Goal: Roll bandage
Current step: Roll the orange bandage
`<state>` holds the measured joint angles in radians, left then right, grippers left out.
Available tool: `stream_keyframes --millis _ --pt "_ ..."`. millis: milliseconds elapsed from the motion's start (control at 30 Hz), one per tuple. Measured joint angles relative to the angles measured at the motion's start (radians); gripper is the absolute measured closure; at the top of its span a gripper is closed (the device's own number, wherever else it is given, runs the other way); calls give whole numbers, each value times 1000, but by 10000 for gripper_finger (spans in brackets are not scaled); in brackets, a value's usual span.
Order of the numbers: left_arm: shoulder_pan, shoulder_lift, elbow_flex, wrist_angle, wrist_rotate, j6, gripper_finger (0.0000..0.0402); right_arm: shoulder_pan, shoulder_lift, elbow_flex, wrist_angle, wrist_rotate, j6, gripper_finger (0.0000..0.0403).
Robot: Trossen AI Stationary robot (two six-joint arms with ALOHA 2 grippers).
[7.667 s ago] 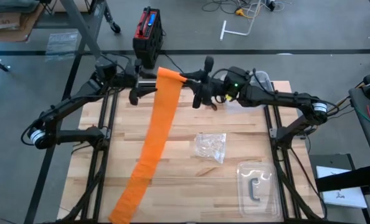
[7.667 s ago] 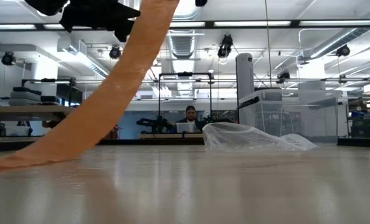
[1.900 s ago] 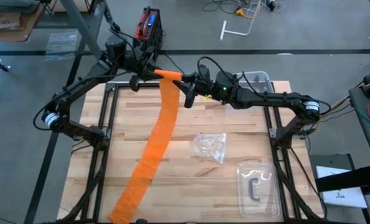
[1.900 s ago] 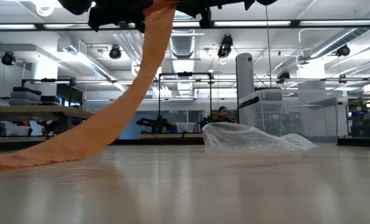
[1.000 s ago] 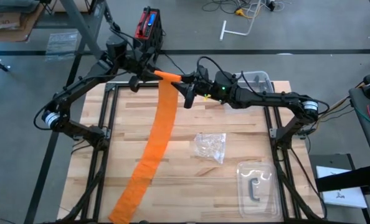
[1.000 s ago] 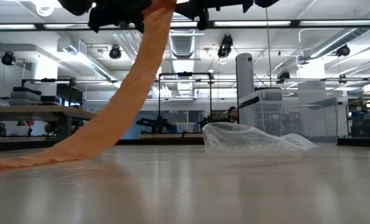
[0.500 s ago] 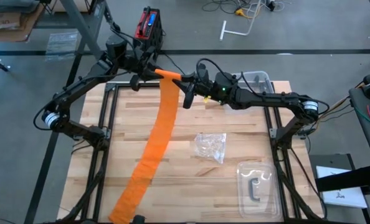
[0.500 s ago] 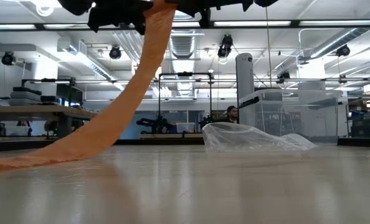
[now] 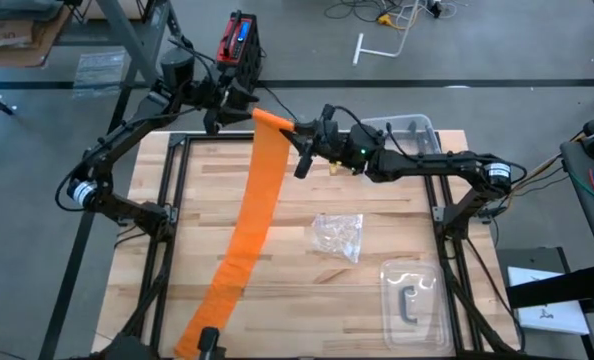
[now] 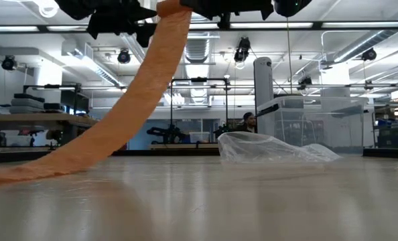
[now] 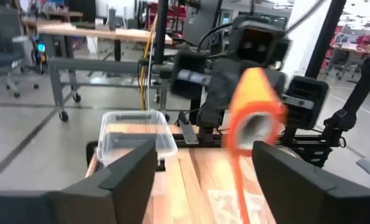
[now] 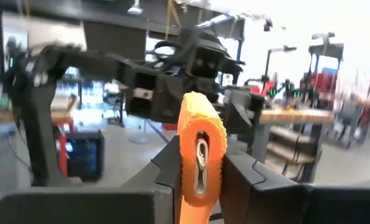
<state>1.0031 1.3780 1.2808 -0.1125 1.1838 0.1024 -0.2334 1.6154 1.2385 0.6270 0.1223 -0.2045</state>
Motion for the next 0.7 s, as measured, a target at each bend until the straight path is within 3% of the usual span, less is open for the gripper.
stream_keyframes --millis 300,700 --pt "0 1 0 -15 96 -61 93 19 -9 -5 -4 -35 -386 337" --pt "1 0 0 -13 258 -214 112 57 -10 -5 -71 -69 -780 334"
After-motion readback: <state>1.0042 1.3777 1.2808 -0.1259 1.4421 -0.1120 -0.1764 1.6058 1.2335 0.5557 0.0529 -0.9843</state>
